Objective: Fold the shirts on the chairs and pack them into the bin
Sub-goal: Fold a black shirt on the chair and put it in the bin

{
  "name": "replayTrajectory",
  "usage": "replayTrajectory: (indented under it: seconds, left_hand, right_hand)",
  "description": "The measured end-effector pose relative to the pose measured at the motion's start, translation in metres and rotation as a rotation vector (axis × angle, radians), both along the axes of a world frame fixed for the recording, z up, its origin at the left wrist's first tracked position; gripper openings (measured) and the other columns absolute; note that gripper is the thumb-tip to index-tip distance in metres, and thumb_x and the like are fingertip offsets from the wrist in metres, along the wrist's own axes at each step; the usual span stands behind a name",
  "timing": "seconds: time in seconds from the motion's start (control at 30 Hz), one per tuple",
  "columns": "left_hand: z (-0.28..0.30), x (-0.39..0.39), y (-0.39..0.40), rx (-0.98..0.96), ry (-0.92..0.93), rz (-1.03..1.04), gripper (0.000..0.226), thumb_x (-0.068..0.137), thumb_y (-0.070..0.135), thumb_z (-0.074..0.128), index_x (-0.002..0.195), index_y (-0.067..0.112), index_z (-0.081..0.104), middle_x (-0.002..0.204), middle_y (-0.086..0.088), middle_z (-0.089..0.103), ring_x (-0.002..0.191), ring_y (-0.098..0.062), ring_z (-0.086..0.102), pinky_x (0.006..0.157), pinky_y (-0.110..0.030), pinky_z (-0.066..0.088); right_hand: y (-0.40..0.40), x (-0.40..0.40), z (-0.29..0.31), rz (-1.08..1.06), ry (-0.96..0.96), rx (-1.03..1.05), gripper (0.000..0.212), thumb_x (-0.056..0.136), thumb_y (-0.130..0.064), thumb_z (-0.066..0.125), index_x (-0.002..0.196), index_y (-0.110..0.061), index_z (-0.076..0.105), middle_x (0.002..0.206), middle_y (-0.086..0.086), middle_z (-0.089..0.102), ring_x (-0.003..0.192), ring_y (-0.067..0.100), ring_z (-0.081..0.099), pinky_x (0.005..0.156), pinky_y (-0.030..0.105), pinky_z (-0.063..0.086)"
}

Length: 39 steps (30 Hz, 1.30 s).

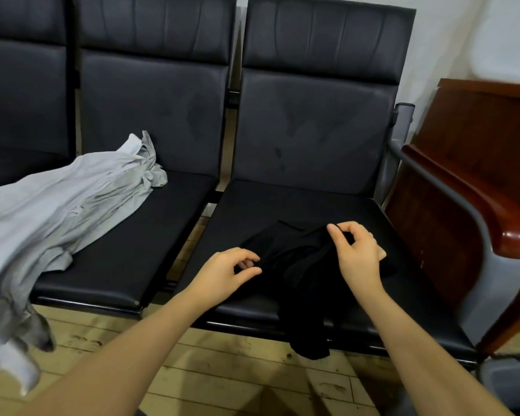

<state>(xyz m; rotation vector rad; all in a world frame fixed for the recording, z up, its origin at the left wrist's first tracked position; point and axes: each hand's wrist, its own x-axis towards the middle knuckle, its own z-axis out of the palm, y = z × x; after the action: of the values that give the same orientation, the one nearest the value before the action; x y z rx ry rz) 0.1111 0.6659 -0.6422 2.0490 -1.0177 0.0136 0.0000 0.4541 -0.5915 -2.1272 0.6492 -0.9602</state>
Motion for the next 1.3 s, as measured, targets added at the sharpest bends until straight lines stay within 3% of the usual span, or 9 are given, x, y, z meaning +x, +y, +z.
replayTrajectory:
  seconds: [0.13, 0.3, 0.4, 0.5, 0.77, 0.9, 1.03, 1.17, 1.3]
  left_hand:
    - [0.001, -0.003, -0.008, -0.040, 0.069, 0.051, 0.005, 0.090, 0.021, 0.062, 0.093, 0.024, 0.066, 0.086, 0.015, 0.064, 0.086, 0.001, 0.059, 0.077, -0.012, 0.045]
    - [0.018, -0.004, -0.015, -0.240, 0.165, 0.136, 0.010, 0.097, 0.022, 0.051, 0.087, 0.023, 0.053, 0.063, 0.003, 0.053, 0.056, -0.007, 0.046, 0.058, -0.029, 0.039]
    - [0.035, -0.004, -0.013, -0.345, 0.126, 0.148, 0.010, 0.096, 0.025, 0.051, 0.089, 0.020, 0.054, 0.072, 0.000, 0.059, 0.065, -0.007, 0.053, 0.065, -0.034, 0.045]
    - [0.046, -0.004, -0.006, -0.261, -0.003, 0.114, 0.009, 0.094, 0.027, 0.055, 0.090, 0.020, 0.059, 0.085, 0.009, 0.064, 0.080, -0.008, 0.060, 0.075, -0.025, 0.045]
    - [0.012, -0.012, 0.026, 0.205, -0.264, -0.152, 0.019, 0.086, 0.039, 0.064, 0.090, 0.024, 0.074, 0.088, 0.014, 0.065, 0.080, -0.001, 0.061, 0.079, -0.023, 0.047]
    - [0.007, -0.023, 0.039, 0.206, -0.199, -0.113, 0.031, 0.093, 0.038, 0.053, 0.088, 0.016, 0.075, 0.093, 0.012, 0.066, 0.086, -0.001, 0.060, 0.082, -0.018, 0.045]
    - [0.005, -0.028, 0.053, 0.143, -0.042, -0.032, 0.020, 0.093, 0.026, 0.058, 0.090, 0.014, 0.074, 0.101, 0.009, 0.067, 0.094, 0.001, 0.060, 0.089, -0.017, 0.045]
    - [-0.003, -0.029, 0.059, 0.161, -0.124, 0.036, 0.007, 0.084, 0.023, 0.070, 0.088, 0.017, 0.071, 0.093, 0.010, 0.058, 0.093, -0.006, 0.054, 0.091, -0.026, 0.045]
    - [-0.002, -0.032, 0.062, 0.190, -0.205, 0.097, 0.016, 0.084, 0.031, 0.070, 0.094, 0.019, 0.067, 0.092, 0.010, 0.056, 0.090, -0.007, 0.051, 0.084, -0.027, 0.046]
  right_hand:
    - [-0.007, -0.005, 0.000, -0.006, 0.014, -0.010, 0.019, 0.095, -0.036, 0.054, 0.090, -0.019, 0.063, 0.094, -0.009, 0.061, 0.100, 0.004, 0.043, 0.097, 0.026, 0.014]
    - [-0.012, -0.011, 0.001, -0.012, 0.002, -0.052, 0.018, 0.094, -0.034, 0.055, 0.091, -0.018, 0.063, 0.095, -0.007, 0.061, 0.099, 0.005, 0.043, 0.104, 0.035, 0.018]
    - [-0.014, -0.015, 0.003, -0.008, -0.024, -0.118, 0.016, 0.093, -0.032, 0.057, 0.089, -0.018, 0.063, 0.093, -0.006, 0.060, 0.099, 0.009, 0.047, 0.101, 0.036, 0.019]
    - [-0.015, -0.017, 0.003, -0.003, 0.010, -0.129, 0.017, 0.093, -0.033, 0.057, 0.089, -0.018, 0.064, 0.094, -0.006, 0.060, 0.099, 0.011, 0.049, 0.096, 0.030, 0.017]
    - [-0.002, -0.013, -0.013, 0.114, 0.150, -0.263, 0.013, 0.093, -0.033, 0.058, 0.088, -0.022, 0.063, 0.089, -0.011, 0.052, 0.091, 0.007, 0.044, 0.087, 0.024, 0.013]
    - [0.007, -0.013, -0.021, 0.148, 0.187, -0.322, 0.014, 0.092, -0.034, 0.058, 0.087, -0.022, 0.063, 0.088, -0.010, 0.052, 0.089, 0.007, 0.043, 0.084, 0.024, 0.013]
    - [0.012, -0.017, -0.024, 0.151, 0.190, -0.331, 0.014, 0.092, -0.034, 0.058, 0.087, -0.022, 0.063, 0.088, -0.010, 0.052, 0.089, 0.008, 0.044, 0.086, 0.025, 0.014]
    - [0.014, -0.021, -0.028, 0.154, 0.208, -0.367, 0.016, 0.092, -0.035, 0.059, 0.089, -0.021, 0.065, 0.088, -0.009, 0.053, 0.088, 0.008, 0.044, 0.084, 0.024, 0.012]
    - [0.012, -0.023, -0.029, 0.161, 0.205, -0.390, 0.015, 0.092, -0.035, 0.059, 0.088, -0.021, 0.065, 0.087, -0.010, 0.052, 0.087, 0.008, 0.043, 0.082, 0.023, 0.011]
